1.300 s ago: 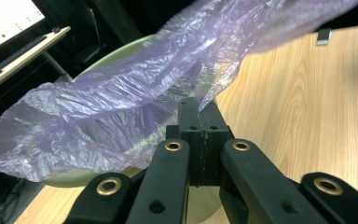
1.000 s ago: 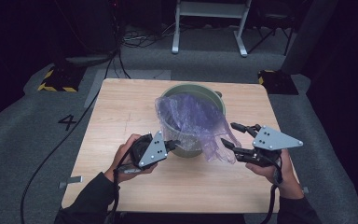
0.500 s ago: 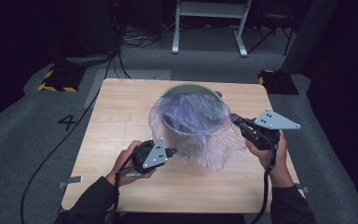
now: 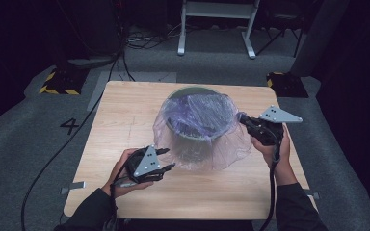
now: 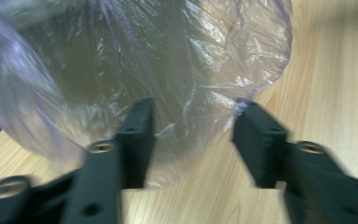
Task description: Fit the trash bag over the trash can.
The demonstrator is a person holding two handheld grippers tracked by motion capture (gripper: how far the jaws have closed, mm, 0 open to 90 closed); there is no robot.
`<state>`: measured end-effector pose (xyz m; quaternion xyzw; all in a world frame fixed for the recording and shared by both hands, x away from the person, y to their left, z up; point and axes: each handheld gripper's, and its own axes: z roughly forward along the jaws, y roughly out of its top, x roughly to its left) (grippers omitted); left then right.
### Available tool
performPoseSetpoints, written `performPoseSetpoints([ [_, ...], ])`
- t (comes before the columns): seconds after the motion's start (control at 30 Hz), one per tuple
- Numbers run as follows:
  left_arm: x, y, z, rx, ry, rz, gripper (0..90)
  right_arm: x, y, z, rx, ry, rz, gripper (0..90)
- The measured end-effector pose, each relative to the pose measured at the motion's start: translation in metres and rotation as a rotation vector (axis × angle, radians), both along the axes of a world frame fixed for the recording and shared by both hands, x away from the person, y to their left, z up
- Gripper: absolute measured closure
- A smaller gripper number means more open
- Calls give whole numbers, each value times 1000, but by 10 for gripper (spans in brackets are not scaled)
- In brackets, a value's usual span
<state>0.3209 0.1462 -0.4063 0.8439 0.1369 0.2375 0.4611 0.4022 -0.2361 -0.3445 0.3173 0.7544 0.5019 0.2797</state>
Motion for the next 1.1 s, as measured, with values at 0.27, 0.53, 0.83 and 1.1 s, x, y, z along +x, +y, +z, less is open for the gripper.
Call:
performPoseSetpoints([
  [0.27,-15,31,25,-192,-3,54,179,-2,-7,3,13,-15,0,899],
  [0.53,-3,42,59,-260,-36,140,176,-3,-7,6,7,-24,1,896],
  [0.83,44,29,77,-156,-57,222,449,4,-4,11,-7,-37,4,886],
  [1.1,76,24,72,-131,3,196,730,18,2,9,-60,-70,-29,893],
])
